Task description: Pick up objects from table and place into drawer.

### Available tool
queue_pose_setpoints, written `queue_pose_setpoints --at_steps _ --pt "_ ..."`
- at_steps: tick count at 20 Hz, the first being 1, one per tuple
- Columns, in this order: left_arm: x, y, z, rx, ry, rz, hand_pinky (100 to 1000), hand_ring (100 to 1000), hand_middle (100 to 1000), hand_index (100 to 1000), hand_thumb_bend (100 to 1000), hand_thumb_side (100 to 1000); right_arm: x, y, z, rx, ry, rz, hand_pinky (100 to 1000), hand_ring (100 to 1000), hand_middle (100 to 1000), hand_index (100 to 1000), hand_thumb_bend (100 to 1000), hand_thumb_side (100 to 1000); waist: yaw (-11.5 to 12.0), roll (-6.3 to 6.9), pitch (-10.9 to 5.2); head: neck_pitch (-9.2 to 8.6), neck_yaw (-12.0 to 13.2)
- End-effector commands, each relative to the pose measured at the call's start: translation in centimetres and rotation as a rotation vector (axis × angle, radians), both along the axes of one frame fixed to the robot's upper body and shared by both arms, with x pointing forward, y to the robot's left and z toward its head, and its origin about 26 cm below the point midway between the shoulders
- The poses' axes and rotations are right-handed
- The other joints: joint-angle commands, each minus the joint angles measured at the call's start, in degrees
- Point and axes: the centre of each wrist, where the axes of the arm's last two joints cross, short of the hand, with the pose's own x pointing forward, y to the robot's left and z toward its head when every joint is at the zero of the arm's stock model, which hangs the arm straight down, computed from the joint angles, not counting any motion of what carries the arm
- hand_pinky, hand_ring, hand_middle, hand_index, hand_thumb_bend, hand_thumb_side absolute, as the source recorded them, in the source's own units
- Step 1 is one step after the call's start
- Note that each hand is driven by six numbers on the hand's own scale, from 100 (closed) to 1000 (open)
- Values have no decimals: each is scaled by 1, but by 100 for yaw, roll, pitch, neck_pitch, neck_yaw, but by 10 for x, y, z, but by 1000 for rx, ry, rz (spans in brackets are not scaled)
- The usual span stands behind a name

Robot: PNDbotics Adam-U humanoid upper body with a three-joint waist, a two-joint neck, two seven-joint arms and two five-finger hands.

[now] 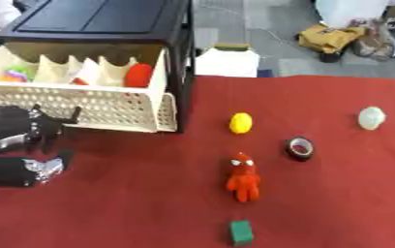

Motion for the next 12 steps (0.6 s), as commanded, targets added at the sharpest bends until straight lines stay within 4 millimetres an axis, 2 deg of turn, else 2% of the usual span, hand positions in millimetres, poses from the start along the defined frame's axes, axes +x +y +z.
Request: queue_pose_setpoints --at_steps 1,6,8,12 --pt "0 4 12 4 -67 17 162 447 471 844 100 1000 -2 0 8 -18 -23 -5 636 708 528 729 150 804 2 4 -85 -77 17" --pt "6 2 15 -10 -85 21 161 445 469 844 100 1000 -2 0 8 -17 -21 -5 635 707 527 727 149 802 -3 12 -87 -92 18" --pt "11 0 17 -22 -89 18 160 444 468 845 100 1000 -2 0 8 -18 -21 -3 635 707 527 727 189 765 -12 11 -89 -102 19" --pt "20 -3 20 -40 -92 9 158 442 467 847 100 1000 -2 0 8 -19 -21 -3 635 707 527 726 198 746 -32 13 -86 -118 29"
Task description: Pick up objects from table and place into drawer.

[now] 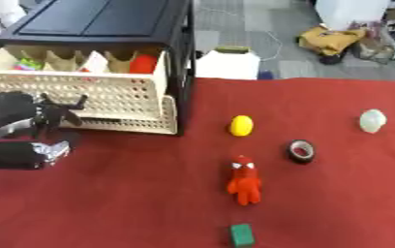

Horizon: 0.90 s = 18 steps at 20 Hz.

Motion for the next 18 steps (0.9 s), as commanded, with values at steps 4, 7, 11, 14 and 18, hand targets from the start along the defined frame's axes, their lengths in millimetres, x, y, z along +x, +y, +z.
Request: queue_pose_setpoints --at_steps 4,7,11,14,18 --pt "9 0 12 -10 -32 6 160 444 467 848 100 1000 -2 -1 9 -22 -25 -5 635 707 527 725 206 740 -19 21 -88 -95 22" --pt "17 0 12 -18 -34 16 158 439 464 849 100 1000 -2 0 9 -20 -24 -4 635 707 526 725 208 737 -23 26 -83 -110 25" --pt "30 0 12 -30 -31 35 147 420 449 857 100 1000 -1 0 9 -19 -20 -1 635 707 525 723 214 733 -47 23 -78 -134 37" --pt "39 -1 12 -42 -32 44 141 412 440 859 100 1000 -2 0 8 -17 -19 -1 636 708 526 723 212 731 -64 18 -81 -147 53" --pt "49 -1 10 -54 -38 57 130 399 428 879 100 1000 -2 0 8 -15 -16 0 635 707 522 722 214 730 -68 14 -91 -160 69"
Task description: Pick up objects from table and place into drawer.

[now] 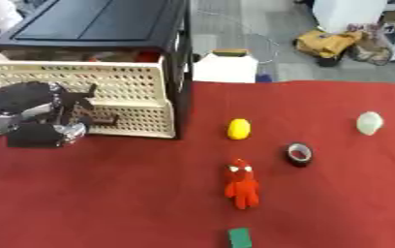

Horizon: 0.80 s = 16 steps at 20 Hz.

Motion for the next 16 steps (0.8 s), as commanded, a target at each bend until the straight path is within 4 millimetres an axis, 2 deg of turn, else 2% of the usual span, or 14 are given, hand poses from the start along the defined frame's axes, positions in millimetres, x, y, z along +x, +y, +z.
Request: queue_pose_setpoints --at_steps 1,6,12,13,16 --pt "5 3 8 -1 -34 17 127 395 424 886 100 1000 -2 -1 9 -18 -24 -1 635 707 522 722 215 729 -6 -9 -111 -86 20" --pt "9 3 5 -1 -25 11 112 374 395 908 100 1000 -2 -1 9 -17 -21 -1 635 707 520 721 217 725 -10 -7 -114 -80 24" --pt "6 3 3 6 3 -7 100 349 371 877 100 1000 -2 -2 8 -13 -21 -5 635 708 520 721 215 722 0 -10 -123 -53 23" --pt "5 2 2 9 6 -15 100 326 354 798 100 1000 -2 -2 8 -12 -21 -6 635 708 520 721 213 720 6 -11 -127 -46 20" --pt "-7 -1 3 25 19 -63 100 317 347 755 100 1000 -2 -2 8 -10 -19 -6 635 708 520 721 214 721 34 -20 -148 -25 6"
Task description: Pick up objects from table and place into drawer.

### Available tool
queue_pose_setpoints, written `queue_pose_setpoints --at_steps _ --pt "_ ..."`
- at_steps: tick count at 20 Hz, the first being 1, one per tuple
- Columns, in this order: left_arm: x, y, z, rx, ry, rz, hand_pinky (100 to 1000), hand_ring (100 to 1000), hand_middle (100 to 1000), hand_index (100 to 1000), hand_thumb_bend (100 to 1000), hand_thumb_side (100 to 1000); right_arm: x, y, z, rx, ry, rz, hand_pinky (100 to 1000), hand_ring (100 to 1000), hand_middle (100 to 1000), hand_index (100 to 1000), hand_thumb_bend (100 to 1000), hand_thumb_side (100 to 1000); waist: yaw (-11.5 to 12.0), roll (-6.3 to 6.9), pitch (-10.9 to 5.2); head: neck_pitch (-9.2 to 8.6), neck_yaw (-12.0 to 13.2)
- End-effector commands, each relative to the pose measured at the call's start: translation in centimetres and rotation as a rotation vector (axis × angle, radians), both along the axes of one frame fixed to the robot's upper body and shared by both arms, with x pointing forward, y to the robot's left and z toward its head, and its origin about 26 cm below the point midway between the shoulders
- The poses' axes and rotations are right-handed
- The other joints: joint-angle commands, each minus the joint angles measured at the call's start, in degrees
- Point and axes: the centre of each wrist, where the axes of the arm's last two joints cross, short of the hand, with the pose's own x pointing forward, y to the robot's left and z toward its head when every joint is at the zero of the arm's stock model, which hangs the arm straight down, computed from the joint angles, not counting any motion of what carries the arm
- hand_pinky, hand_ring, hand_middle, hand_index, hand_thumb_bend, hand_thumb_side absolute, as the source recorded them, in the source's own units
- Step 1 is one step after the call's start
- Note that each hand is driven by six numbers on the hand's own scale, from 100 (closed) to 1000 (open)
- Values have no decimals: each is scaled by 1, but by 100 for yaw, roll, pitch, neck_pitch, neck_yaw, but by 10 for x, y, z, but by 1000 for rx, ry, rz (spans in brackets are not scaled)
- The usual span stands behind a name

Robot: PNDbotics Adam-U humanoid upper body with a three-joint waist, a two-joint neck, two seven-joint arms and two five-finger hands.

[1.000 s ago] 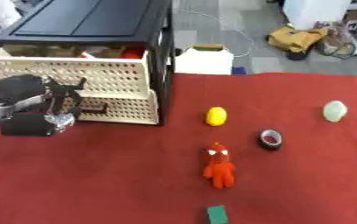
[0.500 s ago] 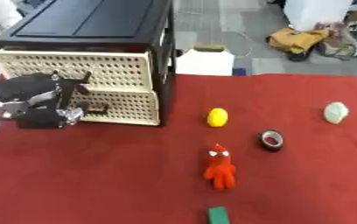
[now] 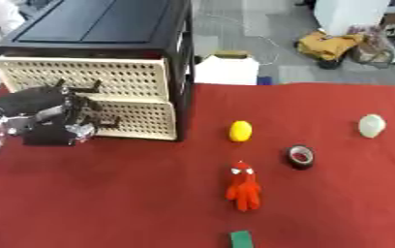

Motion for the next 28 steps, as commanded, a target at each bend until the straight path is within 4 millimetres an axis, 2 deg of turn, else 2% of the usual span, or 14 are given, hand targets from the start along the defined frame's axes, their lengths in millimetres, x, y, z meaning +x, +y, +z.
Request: queue_pose_setpoints --at_steps 1,7,13,17,23,28 --pt "-15 2 15 20 -21 -33 100 314 343 737 100 1000 -2 -2 9 -12 -24 -4 636 708 520 721 214 723 19 -12 -152 15 -2" --pt "-44 -5 23 -9 -8 -114 100 296 326 678 100 1000 -3 -2 9 -12 -23 0 636 708 521 721 208 726 73 -52 -204 33 -45" --pt "-81 -12 37 -174 -59 -247 100 288 320 661 100 1000 -3 -3 10 -5 -27 4 636 709 524 721 196 732 145 -97 -271 75 -104" --pt "-84 -9 41 -356 -141 -355 102 333 361 682 100 1000 -3 -4 10 -1 -27 5 635 710 526 721 187 733 182 -124 -324 103 -134" --pt "-82 -1 37 -711 -296 -467 192 404 434 746 100 1000 -3 -5 13 9 -34 11 636 712 531 723 171 732 269 -160 -399 165 -228" --pt "-79 3 22 -1075 -417 -579 341 495 527 821 100 1000 -2 -5 17 13 -51 4 642 717 539 727 148 753 263 -167 -445 256 -304"
